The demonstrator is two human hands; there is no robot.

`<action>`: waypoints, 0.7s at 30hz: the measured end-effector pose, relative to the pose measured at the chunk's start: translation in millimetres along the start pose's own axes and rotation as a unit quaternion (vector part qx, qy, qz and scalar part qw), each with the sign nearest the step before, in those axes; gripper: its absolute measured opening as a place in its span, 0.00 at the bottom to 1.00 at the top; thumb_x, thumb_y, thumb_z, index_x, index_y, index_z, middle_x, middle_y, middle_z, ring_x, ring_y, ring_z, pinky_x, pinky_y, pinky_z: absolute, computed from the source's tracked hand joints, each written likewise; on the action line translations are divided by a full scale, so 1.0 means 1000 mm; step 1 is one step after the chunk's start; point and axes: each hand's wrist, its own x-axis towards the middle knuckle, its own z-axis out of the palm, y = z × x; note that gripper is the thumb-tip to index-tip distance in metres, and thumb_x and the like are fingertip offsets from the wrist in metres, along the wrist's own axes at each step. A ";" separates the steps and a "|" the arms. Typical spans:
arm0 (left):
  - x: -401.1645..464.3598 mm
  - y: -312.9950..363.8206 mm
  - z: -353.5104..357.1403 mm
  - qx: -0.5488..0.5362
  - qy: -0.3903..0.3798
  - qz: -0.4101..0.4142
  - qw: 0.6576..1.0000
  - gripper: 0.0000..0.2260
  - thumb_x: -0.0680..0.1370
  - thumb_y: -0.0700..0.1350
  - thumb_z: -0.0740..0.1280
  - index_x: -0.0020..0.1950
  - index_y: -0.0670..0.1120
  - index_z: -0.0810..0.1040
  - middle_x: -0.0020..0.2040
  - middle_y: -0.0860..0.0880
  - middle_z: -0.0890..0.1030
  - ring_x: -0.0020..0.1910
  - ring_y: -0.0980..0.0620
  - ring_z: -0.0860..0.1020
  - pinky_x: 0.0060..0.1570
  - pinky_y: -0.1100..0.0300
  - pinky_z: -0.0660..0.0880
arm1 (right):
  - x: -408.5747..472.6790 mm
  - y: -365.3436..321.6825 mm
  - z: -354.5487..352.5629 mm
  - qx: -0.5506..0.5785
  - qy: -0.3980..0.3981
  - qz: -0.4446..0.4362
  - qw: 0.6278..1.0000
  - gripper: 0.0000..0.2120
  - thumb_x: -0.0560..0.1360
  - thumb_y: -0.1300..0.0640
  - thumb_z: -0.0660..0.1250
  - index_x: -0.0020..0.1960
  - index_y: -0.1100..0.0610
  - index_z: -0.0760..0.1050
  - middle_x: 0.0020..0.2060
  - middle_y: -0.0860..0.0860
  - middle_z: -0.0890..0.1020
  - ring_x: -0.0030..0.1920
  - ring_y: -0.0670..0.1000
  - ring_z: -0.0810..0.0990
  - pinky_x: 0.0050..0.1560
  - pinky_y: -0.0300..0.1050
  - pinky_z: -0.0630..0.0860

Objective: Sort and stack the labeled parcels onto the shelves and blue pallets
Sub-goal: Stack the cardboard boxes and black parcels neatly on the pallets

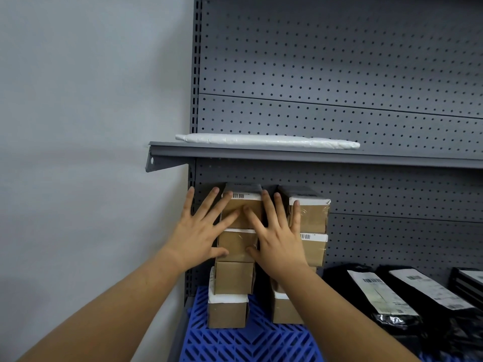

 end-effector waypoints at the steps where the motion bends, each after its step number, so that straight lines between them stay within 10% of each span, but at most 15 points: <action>1: 0.000 0.001 0.000 0.001 -0.005 -0.002 1.000 0.45 0.67 0.74 0.63 0.78 0.55 0.53 0.80 0.43 0.47 0.78 0.39 0.43 0.69 0.29 0.43 | 0.001 0.000 0.000 -0.001 -0.001 -0.002 1.000 0.44 0.64 0.41 0.75 0.75 0.46 0.59 0.78 0.59 0.52 0.77 0.63 0.49 0.72 0.70 0.41; 21: -0.064 0.051 0.031 -0.027 -0.075 -0.012 0.997 0.48 0.67 0.69 0.69 0.79 0.53 0.51 0.79 0.42 0.41 0.78 0.39 0.42 0.69 0.28 0.42 | -0.055 -0.024 0.046 0.011 -0.022 -0.033 0.999 0.46 0.64 0.45 0.76 0.77 0.49 0.59 0.78 0.58 0.48 0.77 0.62 0.47 0.73 0.65 0.45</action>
